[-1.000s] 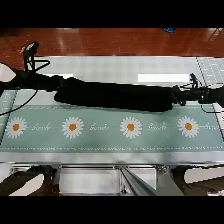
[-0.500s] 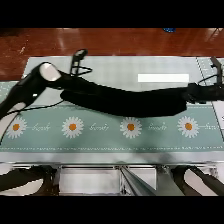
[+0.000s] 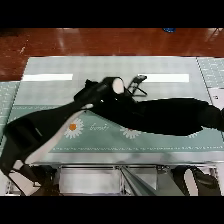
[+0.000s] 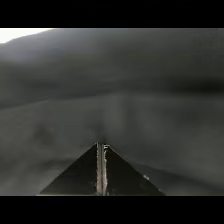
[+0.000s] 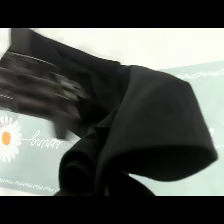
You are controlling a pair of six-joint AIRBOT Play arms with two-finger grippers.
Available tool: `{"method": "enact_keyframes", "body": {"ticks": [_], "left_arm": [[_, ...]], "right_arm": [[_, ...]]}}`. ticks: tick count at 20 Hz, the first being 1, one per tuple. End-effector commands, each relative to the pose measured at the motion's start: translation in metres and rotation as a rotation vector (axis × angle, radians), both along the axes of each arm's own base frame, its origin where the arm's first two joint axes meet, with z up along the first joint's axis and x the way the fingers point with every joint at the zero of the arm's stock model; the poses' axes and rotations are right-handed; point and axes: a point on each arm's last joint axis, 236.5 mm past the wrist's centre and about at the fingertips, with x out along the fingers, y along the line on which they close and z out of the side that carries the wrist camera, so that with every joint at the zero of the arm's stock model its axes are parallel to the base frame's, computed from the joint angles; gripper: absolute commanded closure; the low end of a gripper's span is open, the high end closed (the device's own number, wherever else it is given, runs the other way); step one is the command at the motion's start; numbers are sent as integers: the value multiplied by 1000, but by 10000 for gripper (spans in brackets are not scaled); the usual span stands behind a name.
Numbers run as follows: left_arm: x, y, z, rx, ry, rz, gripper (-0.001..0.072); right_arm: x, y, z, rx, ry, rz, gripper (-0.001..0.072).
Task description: Fold the shirts.
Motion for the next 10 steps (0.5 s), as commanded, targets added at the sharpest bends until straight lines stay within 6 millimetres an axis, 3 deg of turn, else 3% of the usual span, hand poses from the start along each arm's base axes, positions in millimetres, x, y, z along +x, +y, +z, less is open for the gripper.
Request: {"method": "enact_keyframes", "body": {"ticks": [1,3,5,7,10], "left_arm": [[-58,-43,-27,24,38,-123,691],[-75,-54,-27,21,35,-162,691],[-69,-58,-19,4,21,-158,691],[-41,-49,-3,-10,19,-123,691],[21,-9,21,-6,49,-8,691]], "right_arm": [[-15,9,7,13,-17,0,680],[-14,8,9,15,-26,-5,680],[-11,8,9,17,-28,-10,680],[-10,8,8,24,-19,-7,680],[-4,16,10,66,-18,28,680]]}}
